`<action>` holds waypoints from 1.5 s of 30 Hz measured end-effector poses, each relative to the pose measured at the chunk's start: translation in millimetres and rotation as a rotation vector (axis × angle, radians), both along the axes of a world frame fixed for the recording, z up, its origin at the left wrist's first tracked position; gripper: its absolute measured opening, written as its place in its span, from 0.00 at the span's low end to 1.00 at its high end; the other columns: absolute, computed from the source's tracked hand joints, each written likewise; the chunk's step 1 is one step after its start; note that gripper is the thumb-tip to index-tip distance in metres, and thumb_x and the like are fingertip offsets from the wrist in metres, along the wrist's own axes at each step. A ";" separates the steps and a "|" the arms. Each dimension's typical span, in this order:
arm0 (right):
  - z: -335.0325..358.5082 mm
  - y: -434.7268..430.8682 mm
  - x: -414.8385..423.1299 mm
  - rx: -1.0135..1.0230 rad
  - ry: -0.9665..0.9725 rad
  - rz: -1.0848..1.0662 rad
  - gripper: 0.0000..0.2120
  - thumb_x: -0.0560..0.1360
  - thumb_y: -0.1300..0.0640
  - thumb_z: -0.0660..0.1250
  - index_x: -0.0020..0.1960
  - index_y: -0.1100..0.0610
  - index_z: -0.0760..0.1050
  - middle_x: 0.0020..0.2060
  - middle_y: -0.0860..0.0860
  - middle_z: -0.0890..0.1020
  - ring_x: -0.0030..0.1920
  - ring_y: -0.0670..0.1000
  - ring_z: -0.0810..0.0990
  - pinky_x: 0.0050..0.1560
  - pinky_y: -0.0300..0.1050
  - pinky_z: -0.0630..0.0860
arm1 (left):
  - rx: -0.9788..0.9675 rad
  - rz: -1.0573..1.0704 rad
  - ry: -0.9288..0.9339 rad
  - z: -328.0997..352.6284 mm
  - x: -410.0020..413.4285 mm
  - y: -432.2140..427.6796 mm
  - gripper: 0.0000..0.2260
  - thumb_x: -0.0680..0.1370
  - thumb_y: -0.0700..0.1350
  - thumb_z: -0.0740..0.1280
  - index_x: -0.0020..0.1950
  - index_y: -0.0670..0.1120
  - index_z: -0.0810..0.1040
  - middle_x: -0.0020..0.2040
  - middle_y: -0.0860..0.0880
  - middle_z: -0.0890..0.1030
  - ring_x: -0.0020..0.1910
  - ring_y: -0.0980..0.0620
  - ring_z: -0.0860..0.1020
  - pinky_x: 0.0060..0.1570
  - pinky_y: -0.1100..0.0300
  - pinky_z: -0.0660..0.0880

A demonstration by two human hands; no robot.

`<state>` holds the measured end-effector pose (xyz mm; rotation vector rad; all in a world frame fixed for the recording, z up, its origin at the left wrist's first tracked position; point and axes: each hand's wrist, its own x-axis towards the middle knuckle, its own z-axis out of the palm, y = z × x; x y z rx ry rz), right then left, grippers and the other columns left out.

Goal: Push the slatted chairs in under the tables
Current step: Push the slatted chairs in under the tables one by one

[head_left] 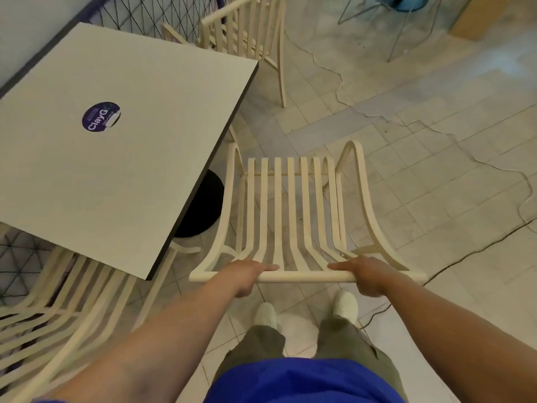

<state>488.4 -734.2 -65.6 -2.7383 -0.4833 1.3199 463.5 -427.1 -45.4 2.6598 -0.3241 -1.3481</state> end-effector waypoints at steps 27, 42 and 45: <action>12.4 -87.5 205.1 -0.072 -0.022 0.619 0.38 0.76 0.64 0.68 0.75 0.33 0.61 0.65 0.49 0.75 0.59 0.53 0.78 0.60 0.48 0.75 | -0.011 0.637 0.039 -8.5 26.6 -173.0 0.41 0.77 0.32 0.63 0.77 0.70 0.55 0.57 0.49 0.73 0.48 0.48 0.75 0.44 0.55 0.74; 4.1 -75.2 194.1 -0.116 -0.015 0.451 0.33 0.74 0.54 0.70 0.75 0.38 0.64 0.67 0.47 0.76 0.59 0.50 0.78 0.59 0.46 0.75 | -0.147 0.643 0.206 -18.1 43.7 -166.0 0.39 0.76 0.42 0.67 0.81 0.62 0.52 0.69 0.44 0.72 0.60 0.44 0.76 0.60 0.50 0.75; 4.4 -73.9 192.3 -0.130 -0.032 0.468 0.33 0.74 0.58 0.69 0.74 0.38 0.65 0.67 0.47 0.75 0.59 0.51 0.78 0.59 0.45 0.75 | -0.129 0.641 0.194 -19.3 42.1 -166.7 0.39 0.77 0.38 0.66 0.81 0.62 0.52 0.69 0.44 0.71 0.61 0.43 0.75 0.60 0.50 0.76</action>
